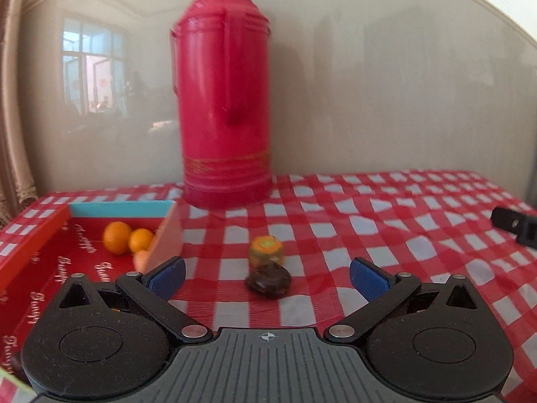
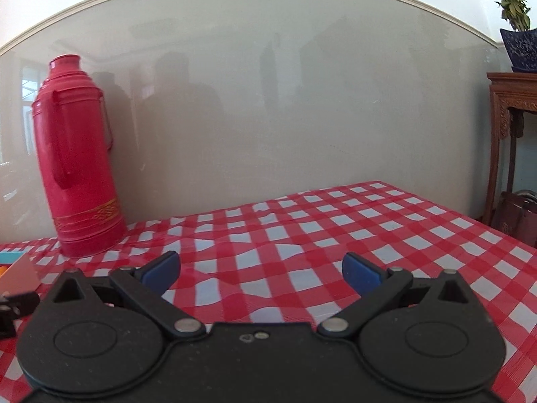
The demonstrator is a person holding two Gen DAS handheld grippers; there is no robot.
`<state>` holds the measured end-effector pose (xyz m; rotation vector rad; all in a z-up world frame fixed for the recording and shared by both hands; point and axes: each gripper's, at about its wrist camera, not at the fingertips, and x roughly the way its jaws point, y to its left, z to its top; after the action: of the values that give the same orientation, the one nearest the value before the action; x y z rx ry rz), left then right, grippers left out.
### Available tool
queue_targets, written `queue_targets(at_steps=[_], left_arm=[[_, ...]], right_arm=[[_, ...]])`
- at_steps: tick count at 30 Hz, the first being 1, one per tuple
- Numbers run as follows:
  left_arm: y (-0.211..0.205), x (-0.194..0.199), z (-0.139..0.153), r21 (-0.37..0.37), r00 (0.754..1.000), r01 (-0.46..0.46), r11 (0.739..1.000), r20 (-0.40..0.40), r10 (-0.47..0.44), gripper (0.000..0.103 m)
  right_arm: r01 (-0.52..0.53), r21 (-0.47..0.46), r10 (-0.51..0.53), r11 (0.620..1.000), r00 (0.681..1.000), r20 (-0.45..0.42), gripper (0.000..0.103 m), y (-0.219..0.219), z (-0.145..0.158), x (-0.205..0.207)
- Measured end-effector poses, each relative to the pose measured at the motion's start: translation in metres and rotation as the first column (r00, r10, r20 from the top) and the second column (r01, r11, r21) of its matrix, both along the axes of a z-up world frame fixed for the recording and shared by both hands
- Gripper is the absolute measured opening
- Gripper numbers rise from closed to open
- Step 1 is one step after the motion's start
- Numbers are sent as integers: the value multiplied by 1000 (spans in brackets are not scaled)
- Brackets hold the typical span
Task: Organize fruits
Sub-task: 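Lower the left tool to the dark brown fruit and close on it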
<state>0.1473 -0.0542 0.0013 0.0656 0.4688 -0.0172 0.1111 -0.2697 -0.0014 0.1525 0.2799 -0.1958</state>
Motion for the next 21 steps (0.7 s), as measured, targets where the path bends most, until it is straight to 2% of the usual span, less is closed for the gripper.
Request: queue_targets(at_steps=[4, 7, 9, 13, 14, 15, 21], left_arm=[[-11, 23, -14, 37, 999, -30, 999, -42, 32, 103], [-9, 37, -20, 20, 996, -59, 998, -67, 60, 102], [-10, 45, -24, 31, 993, -69, 997, -92, 72, 82], [-9, 57, -33, 28, 985, -80, 996, -149, 84, 68], [-9, 59, -34, 19, 985, -76, 997, -155, 78, 52], [-8, 60, -35, 9, 984, -68, 998, -162, 69, 43], [-11, 50, -29, -15, 989, -34, 999, -146, 31, 43]], right_arm=[[27, 10, -27, 1000, 1000, -12, 97, -13, -1, 4], [45, 2, -45, 999, 999, -22, 97, -20, -3, 7], [51, 2, -51, 999, 998, -27, 97, -23, -4, 8], [54, -4, -54, 999, 998, -30, 97, -28, -5, 7], [54, -9, -54, 998, 998, -30, 97, -28, -5, 6], [54, -15, -55, 998, 998, -29, 97, -28, -5, 5], [59, -23, -60, 998, 998, -29, 97, -30, -5, 2]])
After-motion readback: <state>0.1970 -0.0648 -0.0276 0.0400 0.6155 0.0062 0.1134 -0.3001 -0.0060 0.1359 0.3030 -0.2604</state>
